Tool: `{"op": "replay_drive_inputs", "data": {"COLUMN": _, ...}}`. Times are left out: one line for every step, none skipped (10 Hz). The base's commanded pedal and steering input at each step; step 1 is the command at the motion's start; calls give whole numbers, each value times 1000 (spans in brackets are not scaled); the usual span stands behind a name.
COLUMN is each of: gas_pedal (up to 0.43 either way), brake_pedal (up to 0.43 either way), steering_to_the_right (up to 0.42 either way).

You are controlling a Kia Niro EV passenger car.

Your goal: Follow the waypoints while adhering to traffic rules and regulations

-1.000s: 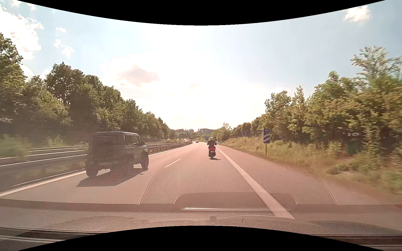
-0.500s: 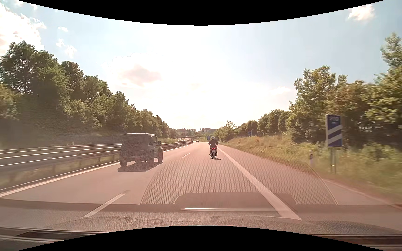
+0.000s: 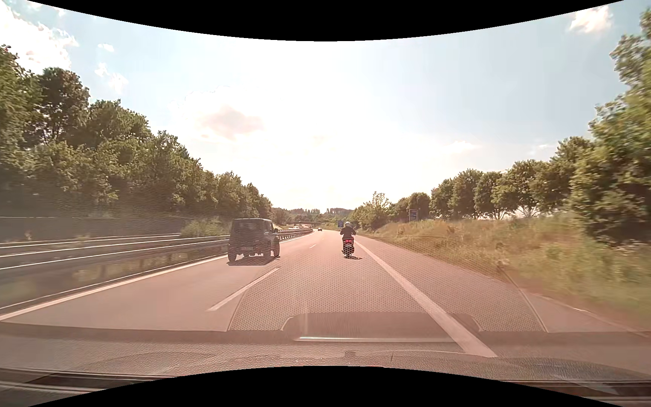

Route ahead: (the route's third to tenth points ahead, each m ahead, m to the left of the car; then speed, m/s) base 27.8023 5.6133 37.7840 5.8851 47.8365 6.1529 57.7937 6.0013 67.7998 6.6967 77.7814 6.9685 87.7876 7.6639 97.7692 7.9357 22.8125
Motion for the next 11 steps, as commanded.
{"op": "replay_drive_inputs", "data": {"gas_pedal": 169, "brake_pedal": 12, "steering_to_the_right": -3}}
{"op": "replay_drive_inputs", "data": {"gas_pedal": 169, "brake_pedal": 12, "steering_to_the_right": -3}}
{"op": "replay_drive_inputs", "data": {"gas_pedal": 169, "brake_pedal": 12, "steering_to_the_right": -3}}
{"op": "replay_drive_inputs", "data": {"gas_pedal": 169, "brake_pedal": 12, "steering_to_the_right": -2}}
{"op": "replay_drive_inputs", "data": {"gas_pedal": 157, "brake_pedal": 6, "steering_to_the_right": -2}}
{"op": "replay_drive_inputs", "data": {"gas_pedal": 157, "brake_pedal": 12, "steering_to_the_right": -1}}
{"op": "replay_drive_inputs", "data": {"gas_pedal": 157, "brake_pedal": 12, "steering_to_the_right": -1}}
{"op": "replay_drive_inputs", "data": {"gas_pedal": 157, "brake_pedal": 12, "steering_to_the_right": 0}}
{"op": "replay_drive_inputs", "data": {"gas_pedal": 157, "brake_pedal": 12, "steering_to_the_right": 0}}
{"op": "replay_drive_inputs", "data": {"gas_pedal": 157, "brake_pedal": 12, "steering_to_the_right": -2}}
{"op": "replay_drive_inputs", "data": {"gas_pedal": 157, "brake_pedal": 12, "steering_to_the_right": -2}}
